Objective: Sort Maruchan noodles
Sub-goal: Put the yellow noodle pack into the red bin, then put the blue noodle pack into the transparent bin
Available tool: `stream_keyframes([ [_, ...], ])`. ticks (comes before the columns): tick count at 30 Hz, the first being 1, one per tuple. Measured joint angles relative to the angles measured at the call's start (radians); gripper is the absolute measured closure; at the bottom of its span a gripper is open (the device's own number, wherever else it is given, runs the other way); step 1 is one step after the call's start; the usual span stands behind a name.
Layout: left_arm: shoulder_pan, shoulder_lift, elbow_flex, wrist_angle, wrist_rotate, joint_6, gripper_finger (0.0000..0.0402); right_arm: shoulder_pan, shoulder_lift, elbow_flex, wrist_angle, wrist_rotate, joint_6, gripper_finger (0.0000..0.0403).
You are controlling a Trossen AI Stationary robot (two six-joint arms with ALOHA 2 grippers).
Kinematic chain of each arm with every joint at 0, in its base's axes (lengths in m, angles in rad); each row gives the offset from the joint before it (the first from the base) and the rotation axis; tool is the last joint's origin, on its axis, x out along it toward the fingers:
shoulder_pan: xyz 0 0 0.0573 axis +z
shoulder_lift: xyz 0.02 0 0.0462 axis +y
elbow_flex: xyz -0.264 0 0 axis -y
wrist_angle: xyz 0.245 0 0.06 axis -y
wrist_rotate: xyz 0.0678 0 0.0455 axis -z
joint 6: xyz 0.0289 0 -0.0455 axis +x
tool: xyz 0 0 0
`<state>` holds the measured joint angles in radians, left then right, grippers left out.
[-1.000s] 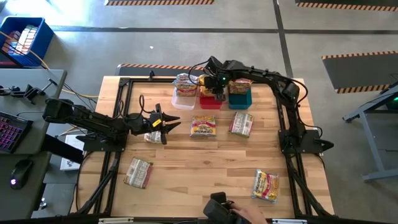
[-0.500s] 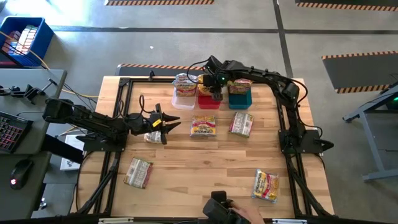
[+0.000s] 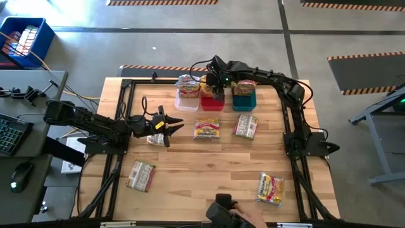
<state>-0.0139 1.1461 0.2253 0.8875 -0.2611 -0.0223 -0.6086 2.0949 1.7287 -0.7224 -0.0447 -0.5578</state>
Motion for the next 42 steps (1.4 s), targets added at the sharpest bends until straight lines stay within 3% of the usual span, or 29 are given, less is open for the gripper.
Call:
stream_keyframes([
  [13, 0.000, 0.000, 0.000, 0.000, 0.000, -0.001, 0.0310, 0.013, 0.000, -0.009, -0.005, -0.018, 0.012, 0.0178],
  [29, 0.000, 0.001, 0.001, -0.020, 0.000, -0.002, 0.0310, 0.101, -0.123, -0.008, -0.080, 0.274, -0.026, 0.0188],
  [34, 0.000, 0.001, 0.001, -0.045, -0.013, -0.002, 0.0310, 0.145, -0.199, -0.009, -0.112, 0.281, 0.000, 0.0240],
  [40, -0.009, 0.001, 0.001, -0.055, -0.013, -0.002, 0.0310, 0.158, -0.217, -0.010, -0.181, 0.264, 0.057, 0.0377],
  [42, -0.016, 0.001, 0.001, -0.057, -0.014, -0.002, 0.0310, 0.164, -0.223, -0.040, -0.145, 0.254, 0.062, 0.0392],
])
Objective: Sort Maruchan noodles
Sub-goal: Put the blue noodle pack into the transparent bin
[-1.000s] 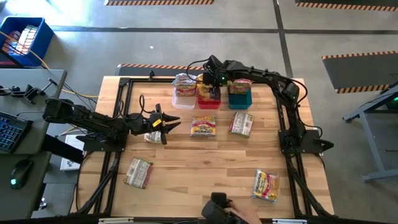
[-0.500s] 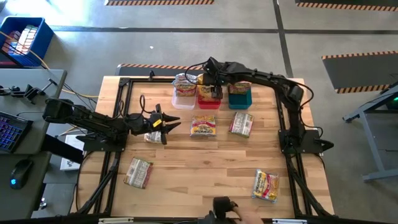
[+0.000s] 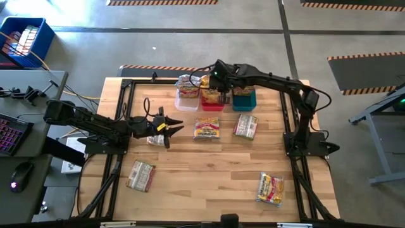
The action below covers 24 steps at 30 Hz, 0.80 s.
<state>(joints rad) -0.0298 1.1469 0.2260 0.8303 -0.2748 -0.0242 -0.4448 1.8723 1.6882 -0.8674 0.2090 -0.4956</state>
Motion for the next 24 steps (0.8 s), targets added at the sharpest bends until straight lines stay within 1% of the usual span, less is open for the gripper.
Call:
stream_keyframes([
  [3, -0.011, 0.000, 0.000, -0.002, 0.000, 0.000, 0.0310, 0.026, -0.032, -0.119, 0.098, 0.045, 0.000, 0.0386],
  [5, -0.018, 0.000, 0.000, -0.004, 0.000, 0.000, 0.0310, 0.042, -0.073, -0.225, 0.194, 0.075, -0.001, 0.0396],
  [8, -0.019, 0.000, 0.000, -0.003, 0.000, 0.011, 0.0310, 0.057, -0.162, -0.416, 0.403, 0.083, 0.006, 0.0399],
  [10, -0.019, 0.000, 0.000, -0.005, 0.000, 0.009, 0.0310, 0.070, -0.235, -0.550, 0.564, 0.078, 0.029, 0.0398],
  [13, -0.022, 0.021, 0.001, -0.006, 0.002, 0.007, 0.0310, 0.099, -0.350, -0.743, 0.817, 0.036, 0.090, 0.0402],
  [16, -0.031, 0.069, 0.013, -0.027, 0.025, -0.017, 0.0310, 0.138, -0.458, -0.922, 1.011, -0.005, 0.158, 0.0401],
  [19, -0.039, 0.139, 0.060, -0.084, 0.027, -0.035, 0.0310, 0.194, -0.561, -1.054, 1.106, -0.009, 0.192, 0.0402],
  [22, -0.049, 0.227, 0.133, -0.182, 0.026, -0.036, 0.0310, 0.252, -0.653, -1.143, 1.117, 0.004, 0.239, 0.0402],
  [24, -0.057, 0.285, 0.196, -0.245, 0.026, -0.035, 0.0308, 0.290, -0.710, -1.184, 1.118, 0.032, 0.264, 0.0402],
])
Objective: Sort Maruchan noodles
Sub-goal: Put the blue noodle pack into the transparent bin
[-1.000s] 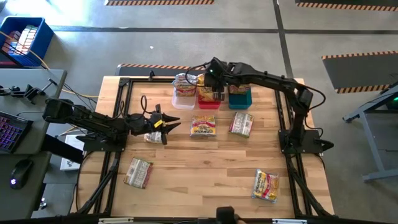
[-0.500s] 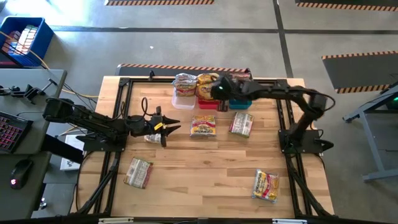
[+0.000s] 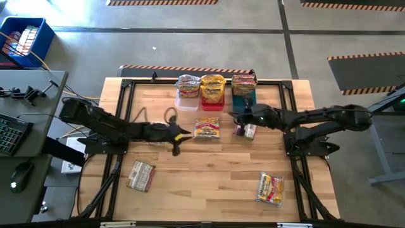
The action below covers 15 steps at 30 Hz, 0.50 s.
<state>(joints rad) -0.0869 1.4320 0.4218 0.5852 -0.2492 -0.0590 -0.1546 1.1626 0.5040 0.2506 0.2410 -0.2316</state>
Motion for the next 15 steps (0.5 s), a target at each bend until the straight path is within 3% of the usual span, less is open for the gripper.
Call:
stream_keyframes([
  [7, -0.013, 0.187, 0.226, -0.276, -0.083, 0.010, 0.0283, 0.101, -0.121, -0.065, -0.009, 0.055, 0.025, 0.0402],
  [15, -0.012, 0.311, 0.407, -0.608, -0.285, -0.049, 0.0265, 0.158, -0.128, -0.067, -0.023, 0.060, 0.024, 0.0402],
])
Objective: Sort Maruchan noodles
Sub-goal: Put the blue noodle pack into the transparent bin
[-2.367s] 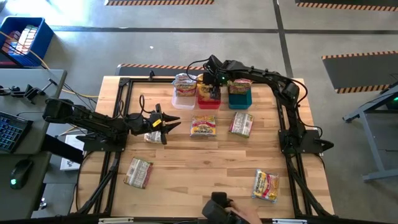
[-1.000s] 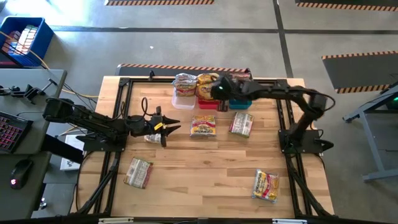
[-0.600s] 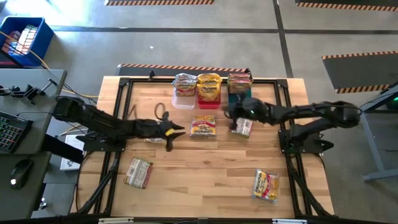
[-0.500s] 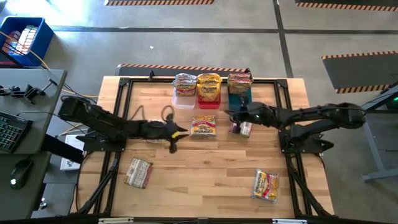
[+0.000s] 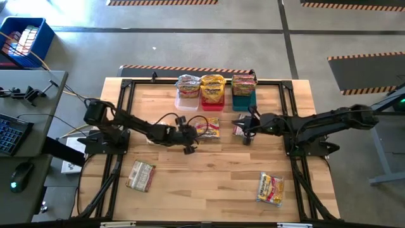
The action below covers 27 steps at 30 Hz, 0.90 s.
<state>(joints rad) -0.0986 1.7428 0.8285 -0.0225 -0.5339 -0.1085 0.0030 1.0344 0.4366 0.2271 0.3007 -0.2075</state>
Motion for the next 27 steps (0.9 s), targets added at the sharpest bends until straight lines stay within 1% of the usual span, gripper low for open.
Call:
stream_keyframes([
  [2, 0.000, 0.013, 0.008, -0.020, 0.002, -0.002, 0.0263, 0.006, 0.001, 0.000, -0.006, 0.010, -0.002, 0.0402],
  [5, 0.004, 0.031, 0.014, 0.008, 0.039, 0.036, 0.0263, 0.011, 0.004, 0.000, -0.017, 0.033, 0.004, 0.0402],
  [8, 0.017, 0.051, 0.014, 0.022, 0.059, 0.055, 0.0263, 0.011, 0.006, 0.000, -0.015, 0.032, 0.025, 0.0402],
  [11, 0.037, 0.069, 0.014, 0.032, 0.073, 0.044, 0.0264, 0.011, 0.006, 0.000, -0.018, 0.017, 0.043, 0.0402],
  [15, 0.056, 0.070, 0.012, 0.043, 0.151, 0.042, 0.0268, 0.011, 0.006, 0.000, -0.023, 0.014, 0.050, 0.0402],
  [19, 0.059, 0.070, 0.012, 0.048, 0.161, 0.068, 0.0275, 0.011, 0.006, 0.000, -0.028, 0.014, 0.051, 0.0402],
  [22, 0.059, 0.070, 0.012, 0.049, 0.165, 0.076, 0.0286, 0.011, 0.006, 0.000, -0.031, 0.014, 0.051, 0.0402],
  [24, 0.058, 0.070, 0.012, 0.051, 0.173, 0.075, 0.0301, 0.011, 0.006, 0.000, -0.033, 0.013, 0.059, 0.0402],
  [25, 0.056, 0.070, 0.012, 0.054, 0.180, 0.072, 0.0310, 0.011, 0.006, 0.000, -0.036, 0.002, 0.069, 0.0402],
  [27, 0.053, 0.070, 0.012, 0.061, 0.200, 0.078, 0.0332, 0.011, 0.006, 0.000, -0.044, -0.063, 0.069, 0.0402],
])
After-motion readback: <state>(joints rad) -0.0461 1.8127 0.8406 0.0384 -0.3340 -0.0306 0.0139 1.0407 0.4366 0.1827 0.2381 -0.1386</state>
